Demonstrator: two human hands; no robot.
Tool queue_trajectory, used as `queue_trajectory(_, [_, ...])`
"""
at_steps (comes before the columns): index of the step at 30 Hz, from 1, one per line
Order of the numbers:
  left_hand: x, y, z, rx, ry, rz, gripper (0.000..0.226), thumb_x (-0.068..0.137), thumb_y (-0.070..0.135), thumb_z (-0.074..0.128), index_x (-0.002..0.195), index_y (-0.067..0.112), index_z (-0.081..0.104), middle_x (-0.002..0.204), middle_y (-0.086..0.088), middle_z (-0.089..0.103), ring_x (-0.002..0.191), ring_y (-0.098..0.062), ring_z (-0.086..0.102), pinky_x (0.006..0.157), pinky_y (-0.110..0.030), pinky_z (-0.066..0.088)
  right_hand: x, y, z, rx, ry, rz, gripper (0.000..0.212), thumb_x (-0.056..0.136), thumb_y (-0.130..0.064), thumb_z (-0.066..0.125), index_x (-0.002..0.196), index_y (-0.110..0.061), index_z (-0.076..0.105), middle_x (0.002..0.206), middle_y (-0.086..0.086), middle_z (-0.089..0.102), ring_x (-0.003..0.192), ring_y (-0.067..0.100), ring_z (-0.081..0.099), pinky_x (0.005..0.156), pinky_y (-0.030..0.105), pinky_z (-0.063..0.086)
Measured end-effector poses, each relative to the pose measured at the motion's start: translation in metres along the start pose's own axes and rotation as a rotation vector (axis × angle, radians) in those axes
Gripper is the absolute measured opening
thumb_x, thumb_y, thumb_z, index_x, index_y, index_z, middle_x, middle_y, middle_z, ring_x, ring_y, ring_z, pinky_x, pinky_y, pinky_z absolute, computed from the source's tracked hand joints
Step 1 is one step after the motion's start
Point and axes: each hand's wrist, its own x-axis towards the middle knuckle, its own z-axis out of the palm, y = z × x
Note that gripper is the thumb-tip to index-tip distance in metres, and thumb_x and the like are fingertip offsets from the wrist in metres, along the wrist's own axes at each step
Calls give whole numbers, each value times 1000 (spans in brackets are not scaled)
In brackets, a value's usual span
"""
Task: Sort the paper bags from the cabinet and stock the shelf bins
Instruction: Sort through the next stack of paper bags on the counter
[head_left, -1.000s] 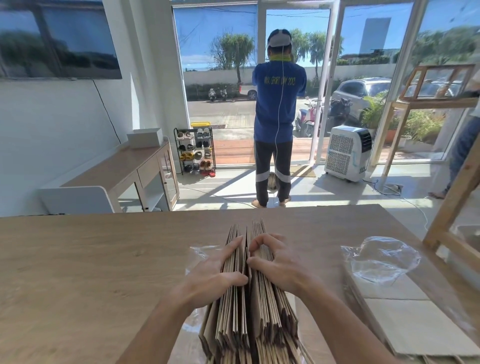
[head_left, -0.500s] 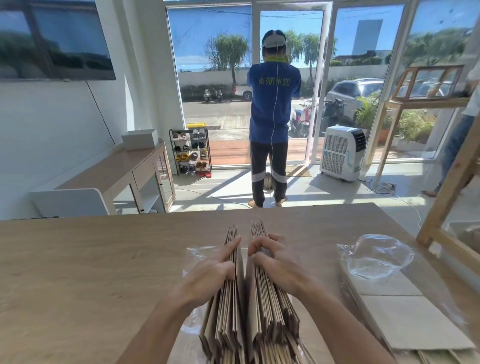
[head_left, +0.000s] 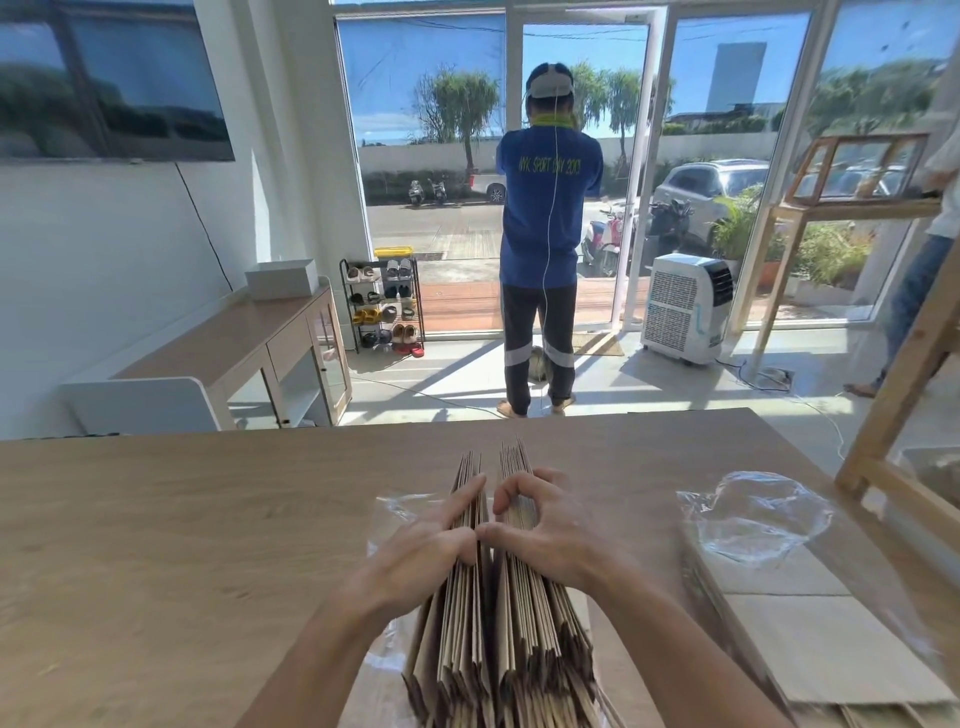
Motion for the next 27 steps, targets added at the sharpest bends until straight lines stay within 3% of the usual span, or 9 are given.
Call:
queue_trajectory(4, [0, -3, -1, -18, 7, 10, 75, 84, 15, 49, 148, 45, 26, 157, 14, 25, 138, -3, 21, 112, -27, 18, 0, 1, 0, 34, -1, -7, 14, 78, -28, 67, 82, -37, 56, 124, -9, 40, 104, 5, 41, 82, 19, 32])
queue_trajectory(9, [1, -5, -3, -38, 15, -4, 81, 71, 26, 50, 147, 47, 29, 155, 17, 26, 133, 1, 21, 107, -25, 20, -2, 4, 1, 99, -9, -12, 23, 79, -24, 63, 89, -44, 58, 125, -12, 42, 115, 5, 41, 93, 23, 30])
queue_trajectory(13, [1, -5, -3, -40, 17, -7, 84, 66, 29, 49, 145, 48, 29, 156, 16, 26, 136, -1, 22, 115, -29, 19, -3, 3, 0, 140, -36, -18, 27, 84, -19, 60, 92, -44, 64, 120, -19, 39, 107, -10, 41, 84, 5, 30])
queue_trajectory(18, [-1, -4, -3, -10, 18, 1, 85, 66, 31, 51, 146, 49, 27, 156, 15, 25, 134, 0, 21, 114, -30, 20, -3, 2, 0, 124, -40, 15, 14, 86, -26, 62, 83, -40, 61, 128, -10, 34, 114, 3, 34, 94, 19, 22])
queue_trajectory(22, [-1, -6, -5, 20, 21, 11, 77, 80, 28, 58, 145, 53, 25, 158, 13, 23, 142, -7, 20, 117, -35, 20, -3, -2, 1, 80, -38, 17, 10, 81, -40, 68, 83, -39, 58, 126, -11, 35, 108, 5, 41, 88, 21, 30])
queue_trajectory(24, [-2, -7, -5, 44, 21, 16, 76, 86, 24, 61, 146, 53, 24, 157, 12, 25, 138, -5, 22, 114, -31, 22, -2, -4, 1, 74, -35, 18, 14, 80, -41, 70, 83, -37, 57, 122, -10, 36, 104, 4, 42, 81, 19, 32])
queue_trajectory(27, [-3, -5, -5, 92, 12, 33, 80, 85, 22, 64, 148, 50, 22, 155, 11, 26, 126, 0, 24, 104, -22, 23, -1, -7, 1, 56, -40, 30, 17, 80, -39, 72, 86, -32, 57, 120, -9, 34, 103, 7, 39, 85, 18, 26])
